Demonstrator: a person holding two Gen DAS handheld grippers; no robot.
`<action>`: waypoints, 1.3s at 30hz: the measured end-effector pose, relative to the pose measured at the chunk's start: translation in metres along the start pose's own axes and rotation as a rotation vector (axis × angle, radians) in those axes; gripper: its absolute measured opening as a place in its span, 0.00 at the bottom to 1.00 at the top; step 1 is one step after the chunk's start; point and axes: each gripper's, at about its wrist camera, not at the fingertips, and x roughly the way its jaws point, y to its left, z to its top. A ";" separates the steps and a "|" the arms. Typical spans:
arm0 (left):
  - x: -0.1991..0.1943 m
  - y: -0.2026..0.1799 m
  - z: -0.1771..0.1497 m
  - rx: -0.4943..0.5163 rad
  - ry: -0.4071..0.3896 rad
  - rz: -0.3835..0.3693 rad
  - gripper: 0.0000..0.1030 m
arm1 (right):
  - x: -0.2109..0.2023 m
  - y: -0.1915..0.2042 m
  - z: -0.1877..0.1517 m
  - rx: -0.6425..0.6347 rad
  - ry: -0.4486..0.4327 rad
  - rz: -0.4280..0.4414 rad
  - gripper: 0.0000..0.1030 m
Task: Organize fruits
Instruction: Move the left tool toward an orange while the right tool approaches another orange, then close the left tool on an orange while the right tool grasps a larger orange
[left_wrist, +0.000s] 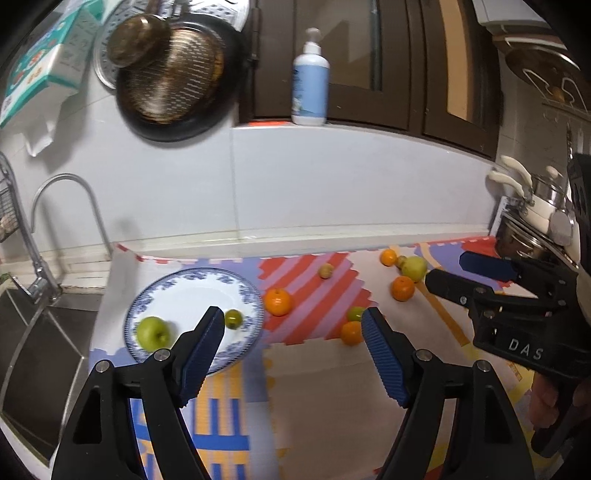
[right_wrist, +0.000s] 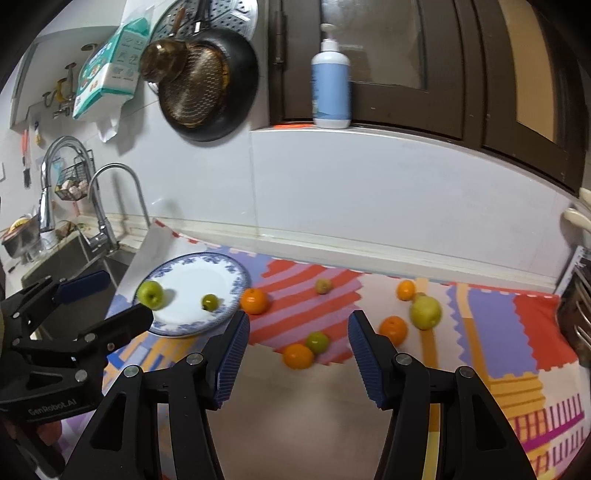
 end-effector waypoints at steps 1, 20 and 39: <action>0.004 -0.005 -0.001 0.004 0.002 -0.006 0.75 | 0.000 -0.005 -0.001 0.002 0.001 -0.006 0.55; 0.093 -0.056 -0.016 0.013 0.168 -0.040 0.75 | 0.053 -0.080 -0.032 0.049 0.128 -0.025 0.55; 0.168 -0.063 -0.027 -0.024 0.332 -0.030 0.64 | 0.142 -0.116 -0.040 0.092 0.253 -0.019 0.54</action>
